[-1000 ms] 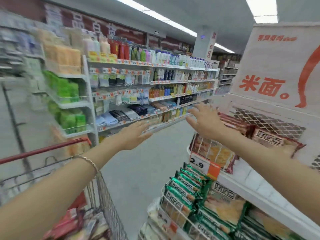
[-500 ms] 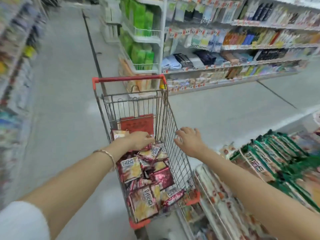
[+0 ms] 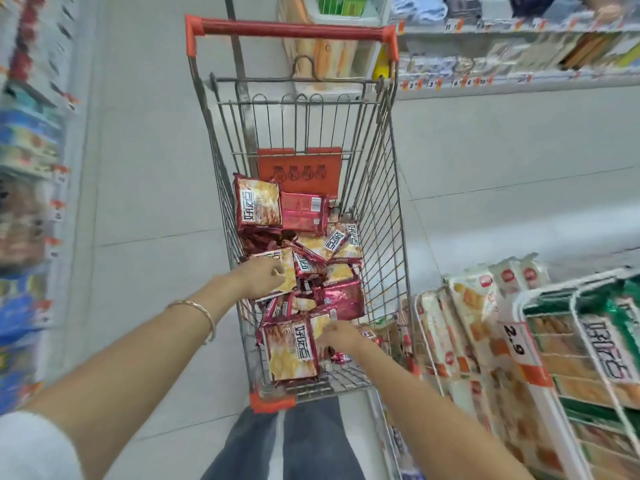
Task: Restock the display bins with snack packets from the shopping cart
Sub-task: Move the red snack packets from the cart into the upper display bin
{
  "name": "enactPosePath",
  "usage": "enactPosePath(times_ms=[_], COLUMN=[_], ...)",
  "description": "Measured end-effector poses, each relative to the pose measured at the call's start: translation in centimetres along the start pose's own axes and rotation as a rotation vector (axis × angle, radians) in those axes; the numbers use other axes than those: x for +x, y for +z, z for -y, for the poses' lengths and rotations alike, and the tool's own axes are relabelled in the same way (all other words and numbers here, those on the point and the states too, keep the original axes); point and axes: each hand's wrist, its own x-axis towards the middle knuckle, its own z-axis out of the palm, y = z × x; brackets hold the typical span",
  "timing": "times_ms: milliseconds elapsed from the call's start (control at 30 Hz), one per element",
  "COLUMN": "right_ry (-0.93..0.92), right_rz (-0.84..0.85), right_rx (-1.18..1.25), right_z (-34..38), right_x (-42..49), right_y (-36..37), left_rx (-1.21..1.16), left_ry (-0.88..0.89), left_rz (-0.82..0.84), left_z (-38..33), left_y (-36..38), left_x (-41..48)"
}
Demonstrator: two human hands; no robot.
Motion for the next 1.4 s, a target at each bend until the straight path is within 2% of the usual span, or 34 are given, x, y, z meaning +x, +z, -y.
enactPosePath(times_ms=[133, 200, 333, 500, 600, 667, 733, 800, 867, 1067, 1100, 1167, 1200, 1300, 1333, 1400], right_ry=[0.063, 0.059, -0.131, -0.427, -0.499, -0.411, -0.106, 0.214, 0.372, 0.526, 0.484, 0.351, 0.357, 0.392, 0.406, 0.327], right_rz=[0.088, -0.015, -0.103, -0.117, -0.15, -0.227, -0.261, -0.144, -0.078, -0.015, -0.073, -0.065, -0.06, -0.172, -0.226, -0.267], right_rx=[-0.001, -0.004, -0.13, -0.081, 0.116, 0.355, 0.46, 0.527, 0.662, 0.149, 0.098, -0.074, -0.014, 0.503, 0.58, 0.493], right_z=[-1.7, -2.0, -1.1, 1.2, 1.3, 0.6, -0.7, -3.0, -5.5, -9.2, -8.6, -8.7, -9.0, -8.7, -8.6, -7.2], right_x=[4.7, 5.1, 3.8, 2.4, 2.4, 3.3, 5.3, 7.0, 9.1, 13.0, 11.4, 11.0, 11.1, 10.4, 9.9, 7.3], right_y=[8.0, 8.4, 4.2, -4.4, -7.9, -8.0, -6.3, -3.3, -0.3, 4.3, 3.9, 3.5, 3.5, 2.2, 1.3, -1.6], left_rx=[-0.093, -0.19, -0.325, -0.398, -0.555, -0.691, -0.787, -0.683, -0.546, -0.795, -0.807, -0.805, -0.796, -0.736, -0.734, -0.781], left_ry=[-0.053, -0.092, -0.166, -0.199, -0.257, -0.282, -0.295, -0.268, -0.243, -0.337, -0.345, -0.346, -0.352, -0.341, -0.336, -0.358], left_rz=[0.009, -0.003, 0.046, 0.216, 0.078, 0.006, -0.021, -0.043, -0.119, -0.319, -0.327, -0.325, -0.314, -0.345, -0.355, -0.357], left_z=[1.1, 1.8, 2.0, 0.9, 0.4, 0.3, -0.1, -0.7, -0.5, 1.2, 1.4, 1.8, 1.8, 1.1, 0.6, -0.1], left_y=[1.5, 2.3, 3.7, 5.5, 5.8, 5.6, 5.5, 5.8, 6.5, 7.6, 7.6, 7.4, 7.3, 6.3, 5.8, 4.9], left_x=[1.5, 2.1, 3.1, 3.5, 3.9, 4.1, 3.8, 3.8, 3.7, 4.2, 4.2, 4.3, 4.5, 4.2, 3.8, 3.5])
